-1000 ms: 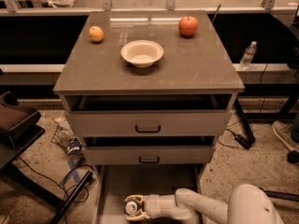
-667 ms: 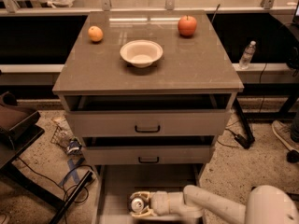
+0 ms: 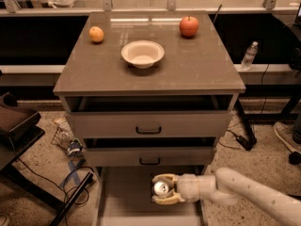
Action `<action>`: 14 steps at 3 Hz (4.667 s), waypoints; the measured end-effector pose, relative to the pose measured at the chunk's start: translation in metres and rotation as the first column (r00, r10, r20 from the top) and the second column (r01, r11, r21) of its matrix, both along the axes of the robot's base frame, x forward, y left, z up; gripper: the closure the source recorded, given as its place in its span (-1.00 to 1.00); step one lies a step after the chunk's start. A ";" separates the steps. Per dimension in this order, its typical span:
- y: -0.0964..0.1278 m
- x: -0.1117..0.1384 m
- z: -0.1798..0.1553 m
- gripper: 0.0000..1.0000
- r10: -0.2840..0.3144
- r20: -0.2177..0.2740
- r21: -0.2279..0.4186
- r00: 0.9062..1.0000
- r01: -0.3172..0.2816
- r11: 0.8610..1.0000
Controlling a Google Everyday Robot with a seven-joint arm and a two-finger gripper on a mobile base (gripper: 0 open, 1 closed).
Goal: Pick pepsi can from bottom drawer and place on counter
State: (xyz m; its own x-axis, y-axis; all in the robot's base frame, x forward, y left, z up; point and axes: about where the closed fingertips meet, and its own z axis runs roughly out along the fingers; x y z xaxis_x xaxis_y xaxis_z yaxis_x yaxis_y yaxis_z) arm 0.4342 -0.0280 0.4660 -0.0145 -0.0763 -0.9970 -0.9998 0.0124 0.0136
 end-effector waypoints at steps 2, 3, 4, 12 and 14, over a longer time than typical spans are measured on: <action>-0.041 0.009 0.085 1.00 0.025 -0.032 -0.023 0.999 -0.026 0.999; -0.041 0.008 0.117 1.00 0.016 -0.042 -0.041 0.999 -0.018 0.999; -0.044 0.009 0.174 1.00 -0.016 -0.074 -0.082 0.997 0.010 0.997; -0.146 0.266 0.454 1.00 -0.597 -0.091 -0.131 0.797 0.585 0.800; -0.163 0.277 0.431 0.65 -0.596 -0.145 -0.119 0.790 0.584 0.803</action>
Offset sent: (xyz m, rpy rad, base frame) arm 0.0093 -0.0372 0.0647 -0.0195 0.0255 0.0117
